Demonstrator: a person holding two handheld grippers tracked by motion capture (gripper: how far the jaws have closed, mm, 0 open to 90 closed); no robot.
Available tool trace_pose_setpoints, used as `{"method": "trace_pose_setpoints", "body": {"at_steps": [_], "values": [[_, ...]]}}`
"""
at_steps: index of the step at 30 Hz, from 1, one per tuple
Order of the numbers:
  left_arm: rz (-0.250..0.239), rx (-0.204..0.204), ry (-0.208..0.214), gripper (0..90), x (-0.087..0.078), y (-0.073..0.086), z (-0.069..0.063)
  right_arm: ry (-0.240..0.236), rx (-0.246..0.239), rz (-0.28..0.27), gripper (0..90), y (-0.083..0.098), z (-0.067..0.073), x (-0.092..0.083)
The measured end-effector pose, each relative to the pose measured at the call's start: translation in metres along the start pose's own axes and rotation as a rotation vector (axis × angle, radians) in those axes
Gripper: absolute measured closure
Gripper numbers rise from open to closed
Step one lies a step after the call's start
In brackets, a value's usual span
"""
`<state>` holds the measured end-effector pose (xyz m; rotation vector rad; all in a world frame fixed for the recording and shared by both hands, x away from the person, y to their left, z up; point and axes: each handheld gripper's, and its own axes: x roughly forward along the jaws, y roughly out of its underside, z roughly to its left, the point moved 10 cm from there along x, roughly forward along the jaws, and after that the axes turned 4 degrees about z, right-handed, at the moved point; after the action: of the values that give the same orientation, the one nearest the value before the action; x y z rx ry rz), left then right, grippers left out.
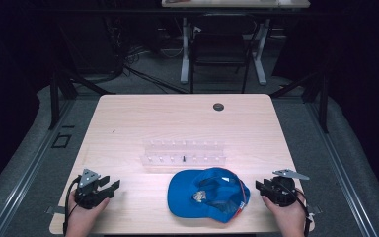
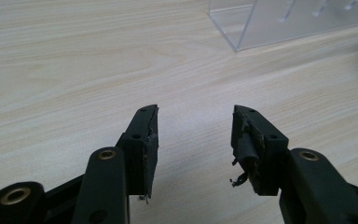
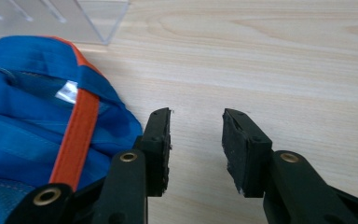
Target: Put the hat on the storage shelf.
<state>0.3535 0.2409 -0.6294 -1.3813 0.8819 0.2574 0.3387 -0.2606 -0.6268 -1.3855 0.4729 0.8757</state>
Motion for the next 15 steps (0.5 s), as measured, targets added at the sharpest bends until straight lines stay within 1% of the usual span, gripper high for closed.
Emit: {"method": "trace_pose_setpoints", "body": {"at_steps": [3, 4, 6, 7, 8, 9, 10, 11, 12, 13, 14, 15], "values": [[-0.001, 0.007, -0.001, 51.8, 0.000, -0.001, -0.001, 0.002, -0.001, 0.001, 59.1, -0.001, 0.000, -0.001], [0.000, 0.008, 0.014, 52.5, 0.000, 0.000, -0.003, 0.002, 0.001, 0.002, 57.9, -0.001, 0.000, -0.002], [0.013, 0.010, 0.018, 53.1, 0.000, 0.001, -0.005, 0.005, -0.010, 0.017, 56.5, 0.000, 0.002, -0.003], [0.014, 0.005, 0.023, 53.9, 0.001, 0.001, -0.006, 0.007, -0.011, 0.023, 56.4, 0.001, 0.003, -0.004], [0.026, 0.008, 0.026, 54.0, 0.000, 0.001, -0.006, 0.003, -0.007, 0.031, 56.5, 0.003, 0.004, -0.005], [0.027, 0.014, 0.024, 53.9, 0.001, 0.002, -0.007, -0.009, 0.009, 0.059, 57.1, 0.005, 0.006, -0.005], [0.027, 0.014, 0.024, 54.2, 0.001, 0.002, -0.007, -0.009, 0.009, 0.059, 57.1, 0.005, 0.006, -0.005], [0.026, 0.013, 0.032, 54.5, -0.001, 0.002, -0.008, -0.032, 0.037, 0.089, 60.4, 0.005, 0.005, -0.008], [0.026, 0.013, 0.032, 54.5, -0.001, 0.002, -0.008, -0.032, 0.037, 0.089, 60.4, 0.005, 0.005, -0.008], [0.030, 0.017, 0.033, 54.5, -0.002, 0.003, -0.009, -0.044, 0.054, 0.100, 61.5, 0.005, 0.006, -0.008], [0.028, 0.017, 0.033, 54.9, -0.002, 0.003, -0.009, -0.059, 0.066, 0.119, 64.9, 0.004, 0.007, -0.010], [0.028, 0.020, 0.034, 54.9, -0.003, 0.002, -0.010, -0.066, 0.071, 0.132, 65.1, 0.004, 0.008, -0.011]]}}
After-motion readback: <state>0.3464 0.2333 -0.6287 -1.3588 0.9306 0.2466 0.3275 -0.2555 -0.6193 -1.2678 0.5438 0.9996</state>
